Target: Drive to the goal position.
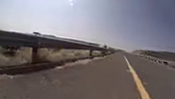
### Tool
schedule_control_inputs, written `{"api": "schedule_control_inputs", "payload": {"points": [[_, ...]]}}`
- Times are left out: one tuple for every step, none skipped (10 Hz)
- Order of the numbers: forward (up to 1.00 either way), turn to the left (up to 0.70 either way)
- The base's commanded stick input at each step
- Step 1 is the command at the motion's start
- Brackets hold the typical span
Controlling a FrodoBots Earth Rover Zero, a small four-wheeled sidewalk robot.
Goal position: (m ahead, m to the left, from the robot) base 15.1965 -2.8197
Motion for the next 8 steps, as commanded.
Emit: {"api": "schedule_control_inputs", "payload": {"points": [[0.5, -0.05], [0.5, 0.0], [0.5, 0.0], [0.5, 0.0], [0.5, 0.0], [0.5, 0.0], [0.5, 0.0], [0.5, 0.0]]}}
